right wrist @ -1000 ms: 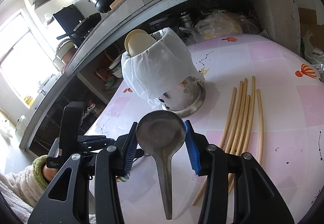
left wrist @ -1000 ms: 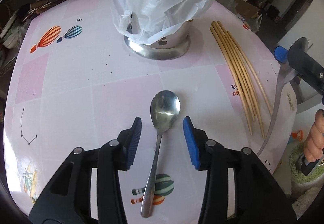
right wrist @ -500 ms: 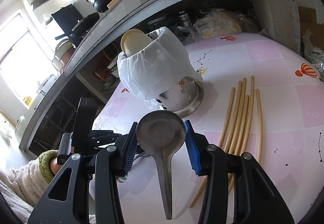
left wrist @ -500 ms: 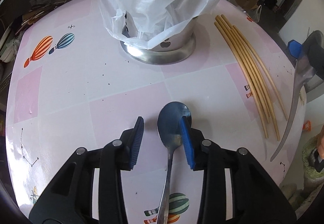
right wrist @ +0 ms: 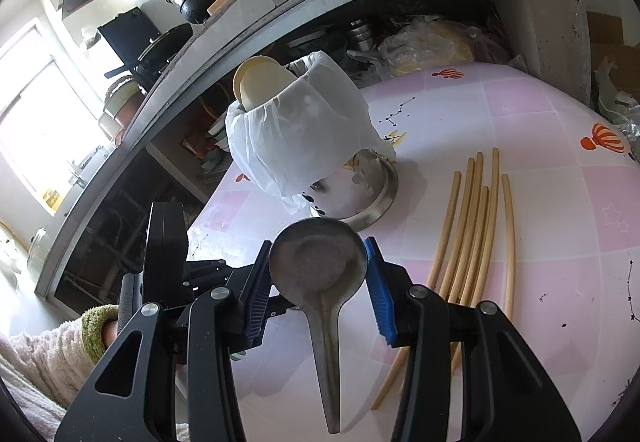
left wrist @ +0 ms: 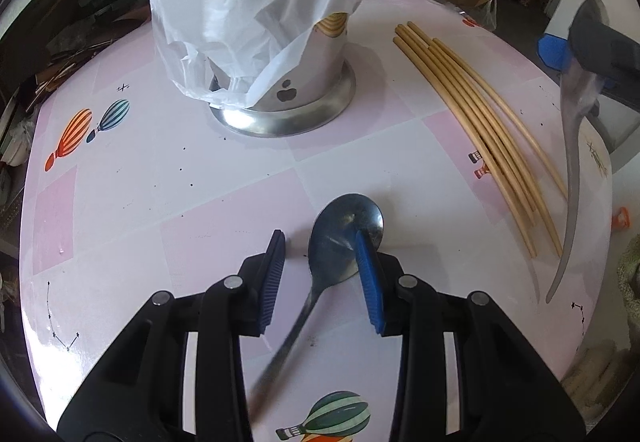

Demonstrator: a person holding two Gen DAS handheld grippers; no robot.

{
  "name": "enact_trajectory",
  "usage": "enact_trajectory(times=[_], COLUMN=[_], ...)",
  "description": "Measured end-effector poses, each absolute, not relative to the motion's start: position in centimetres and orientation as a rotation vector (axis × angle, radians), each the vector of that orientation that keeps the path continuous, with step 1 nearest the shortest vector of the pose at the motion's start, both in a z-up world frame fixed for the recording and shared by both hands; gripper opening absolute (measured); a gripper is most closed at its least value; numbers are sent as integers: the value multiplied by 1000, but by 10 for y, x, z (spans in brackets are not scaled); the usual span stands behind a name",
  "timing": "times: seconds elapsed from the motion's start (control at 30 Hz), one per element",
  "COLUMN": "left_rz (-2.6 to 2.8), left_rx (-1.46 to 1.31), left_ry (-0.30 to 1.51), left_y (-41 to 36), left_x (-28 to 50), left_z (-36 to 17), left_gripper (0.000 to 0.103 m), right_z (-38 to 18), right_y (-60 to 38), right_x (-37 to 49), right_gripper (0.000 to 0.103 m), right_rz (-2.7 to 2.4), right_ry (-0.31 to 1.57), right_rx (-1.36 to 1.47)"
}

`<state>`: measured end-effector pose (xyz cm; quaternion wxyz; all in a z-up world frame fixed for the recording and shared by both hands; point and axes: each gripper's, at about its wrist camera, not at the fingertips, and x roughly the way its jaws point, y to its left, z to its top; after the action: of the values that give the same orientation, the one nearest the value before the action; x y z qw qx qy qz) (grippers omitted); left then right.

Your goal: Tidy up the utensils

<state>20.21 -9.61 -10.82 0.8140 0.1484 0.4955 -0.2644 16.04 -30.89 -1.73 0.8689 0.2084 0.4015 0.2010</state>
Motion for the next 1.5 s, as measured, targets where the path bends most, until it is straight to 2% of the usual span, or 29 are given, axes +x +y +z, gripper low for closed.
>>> enact_trajectory(times=[0.63,1.23,1.37,1.43,1.5], left_rz=[-738,-766,-744,-710,-670], left_rx=[388,614,630,653,668], left_ry=[1053,916,909,903,893], left_y=[-104,-129,-134,-138,-138], left_x=[206,166,158,158,152], left_z=[-105,-107,-107,-110,-112], left_gripper=[34,34,26,8,4], right_z=[-19,-22,-21,-21,-20], right_y=[-312,-311,-311,-311,-312], right_x=[161,164,163,162,161], right_gripper=[44,44,44,44,44], right_rz=[413,402,401,400,398], right_ry=[842,860,857,855,852], right_rx=[440,435,433,434,434])
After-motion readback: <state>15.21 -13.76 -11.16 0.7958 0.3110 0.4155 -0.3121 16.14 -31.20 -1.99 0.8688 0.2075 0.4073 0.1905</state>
